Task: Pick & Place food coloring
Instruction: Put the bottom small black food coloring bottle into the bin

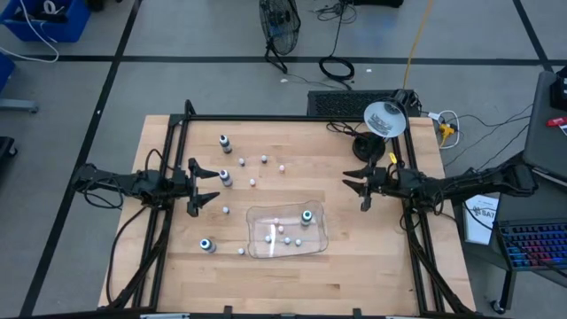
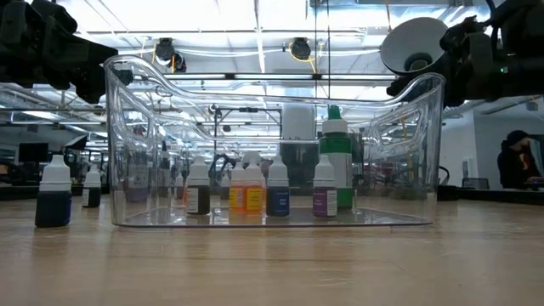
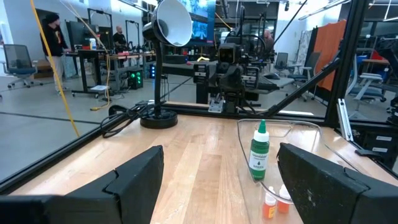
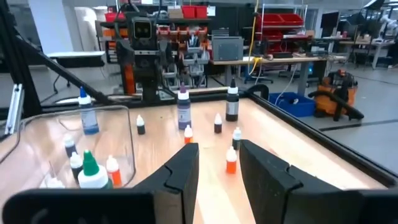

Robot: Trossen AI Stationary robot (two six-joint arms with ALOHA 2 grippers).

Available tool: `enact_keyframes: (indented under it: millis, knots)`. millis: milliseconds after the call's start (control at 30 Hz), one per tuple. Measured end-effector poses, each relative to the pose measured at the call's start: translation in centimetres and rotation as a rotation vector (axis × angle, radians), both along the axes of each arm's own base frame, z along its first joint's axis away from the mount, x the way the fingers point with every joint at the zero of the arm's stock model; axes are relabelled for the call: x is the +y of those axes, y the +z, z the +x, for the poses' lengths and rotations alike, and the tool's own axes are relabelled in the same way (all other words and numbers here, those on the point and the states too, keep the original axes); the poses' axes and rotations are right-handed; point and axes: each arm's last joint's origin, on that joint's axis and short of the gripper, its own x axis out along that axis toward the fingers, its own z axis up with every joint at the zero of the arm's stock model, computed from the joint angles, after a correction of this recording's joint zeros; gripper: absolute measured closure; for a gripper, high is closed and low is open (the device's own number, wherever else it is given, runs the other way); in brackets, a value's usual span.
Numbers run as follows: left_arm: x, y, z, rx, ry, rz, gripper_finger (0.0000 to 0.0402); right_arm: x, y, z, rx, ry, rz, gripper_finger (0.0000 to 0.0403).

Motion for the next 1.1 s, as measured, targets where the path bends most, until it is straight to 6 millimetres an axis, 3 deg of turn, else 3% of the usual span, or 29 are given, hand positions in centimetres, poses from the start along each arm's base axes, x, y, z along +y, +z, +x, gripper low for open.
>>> enact_keyframes:
  millis: [1100]
  knots:
    - [0.02, 0.70, -0.07, -0.071, 0.001, -0.005, 0.0091, 0.01, -0.03, 0.00, 0.005, 0.001, -0.011, 0.0298]
